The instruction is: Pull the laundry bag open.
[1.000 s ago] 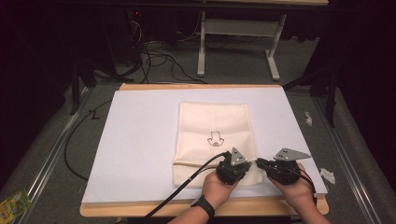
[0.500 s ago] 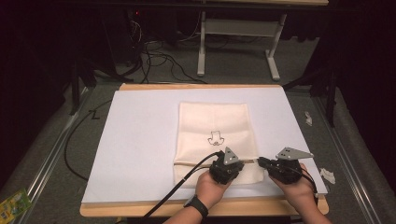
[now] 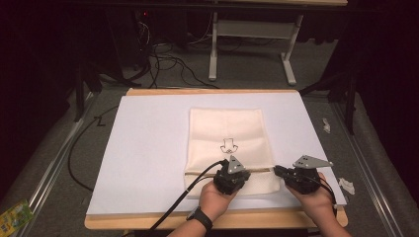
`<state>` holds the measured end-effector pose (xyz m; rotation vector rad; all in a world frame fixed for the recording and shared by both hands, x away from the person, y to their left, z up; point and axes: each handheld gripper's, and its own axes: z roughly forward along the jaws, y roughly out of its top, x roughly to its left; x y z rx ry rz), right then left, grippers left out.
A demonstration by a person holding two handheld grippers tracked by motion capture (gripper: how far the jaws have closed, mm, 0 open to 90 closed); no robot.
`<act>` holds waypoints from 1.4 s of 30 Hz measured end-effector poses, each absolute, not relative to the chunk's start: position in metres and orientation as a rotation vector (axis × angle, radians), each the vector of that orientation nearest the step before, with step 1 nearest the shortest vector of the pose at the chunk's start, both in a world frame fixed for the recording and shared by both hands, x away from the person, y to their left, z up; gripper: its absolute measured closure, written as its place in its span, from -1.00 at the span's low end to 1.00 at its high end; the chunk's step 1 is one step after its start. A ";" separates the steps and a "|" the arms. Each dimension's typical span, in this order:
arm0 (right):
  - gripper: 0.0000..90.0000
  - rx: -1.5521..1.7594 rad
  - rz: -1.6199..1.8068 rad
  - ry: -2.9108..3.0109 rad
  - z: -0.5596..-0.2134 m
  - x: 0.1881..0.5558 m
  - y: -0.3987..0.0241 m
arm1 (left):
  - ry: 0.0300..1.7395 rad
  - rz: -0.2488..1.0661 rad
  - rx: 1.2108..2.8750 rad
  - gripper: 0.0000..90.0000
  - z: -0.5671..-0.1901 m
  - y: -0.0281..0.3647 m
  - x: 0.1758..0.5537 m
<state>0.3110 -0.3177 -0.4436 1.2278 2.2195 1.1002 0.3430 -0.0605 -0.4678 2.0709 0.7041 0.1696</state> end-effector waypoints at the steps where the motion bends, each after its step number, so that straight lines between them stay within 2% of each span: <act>1: 0.89 1.227 1.099 2.218 -0.444 0.311 -0.318 | 0.708 0.171 2.071 0.94 -0.468 -0.058 0.343; 32: 0.89 1.201 1.092 2.244 -0.445 0.313 -0.312 | 0.764 0.194 2.087 0.94 -0.463 -0.006 0.342; 42: 0.90 1.204 1.092 2.250 -0.445 0.312 -0.311 | 0.776 0.185 2.077 0.95 -0.462 -0.008 0.343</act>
